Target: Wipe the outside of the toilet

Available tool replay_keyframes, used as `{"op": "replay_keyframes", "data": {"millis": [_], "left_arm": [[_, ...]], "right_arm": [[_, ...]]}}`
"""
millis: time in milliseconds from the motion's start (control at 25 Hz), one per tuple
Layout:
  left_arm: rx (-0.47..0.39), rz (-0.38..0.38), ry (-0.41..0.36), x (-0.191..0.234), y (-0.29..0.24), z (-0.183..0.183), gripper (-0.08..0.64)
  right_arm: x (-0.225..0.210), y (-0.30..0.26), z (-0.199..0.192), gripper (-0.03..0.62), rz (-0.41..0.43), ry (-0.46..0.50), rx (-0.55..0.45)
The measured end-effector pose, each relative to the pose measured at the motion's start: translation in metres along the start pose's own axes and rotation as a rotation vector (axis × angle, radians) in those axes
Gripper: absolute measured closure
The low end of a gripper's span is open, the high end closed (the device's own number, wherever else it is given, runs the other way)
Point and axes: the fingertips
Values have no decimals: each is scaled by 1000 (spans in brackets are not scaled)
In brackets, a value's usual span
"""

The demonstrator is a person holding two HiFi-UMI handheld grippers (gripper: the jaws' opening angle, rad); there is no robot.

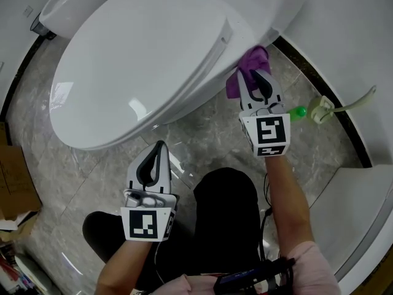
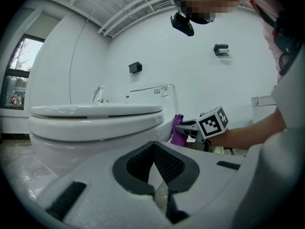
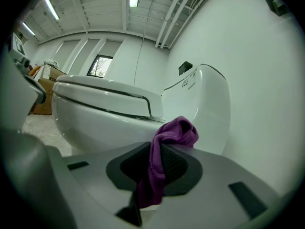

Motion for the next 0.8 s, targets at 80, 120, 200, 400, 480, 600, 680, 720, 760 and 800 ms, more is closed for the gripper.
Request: {"op": "replay_keyframes", "data": {"millis": [80, 120, 200, 400, 480, 600, 680, 720, 760, 800], "left_arm": [[-1, 1, -2, 1, 2, 1, 554], [-1, 1, -3, 1, 2, 1, 554], [-2, -1, -5, 1, 2, 2, 554], [4, -2, -5, 1, 3, 1, 554], [3, 0, -4, 1, 3, 1, 554], [-1, 0, -4, 1, 2, 0, 554], [0, 0, -2, 0, 1, 0, 554], [0, -1, -2, 0, 1, -1, 554], [0, -1, -1, -1, 1, -1, 554], [-1, -2, -1, -1, 1, -1, 554]], "right_arm": [[4, 1, 1, 523, 9, 7, -1], [7, 2, 1, 525, 15, 10, -2], [10, 3, 2, 524, 25, 14, -4], [19, 5, 4, 525, 42, 19, -7], [22, 6, 4, 525, 46, 21, -2], [27, 8, 4, 525, 57, 34, -7], [32, 8, 5, 525, 69, 38, -12], [34, 9, 5, 525, 75, 39, -13], [37, 10, 5, 525, 81, 40, -14], [40, 10, 5, 525, 86, 41, -14]]}}
Point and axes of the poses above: the fingertips, and each gripper's own axes: y backward along the fingers, x to its left, z out of its top, and after that the axes turned 11 degrees about -y, right-handed
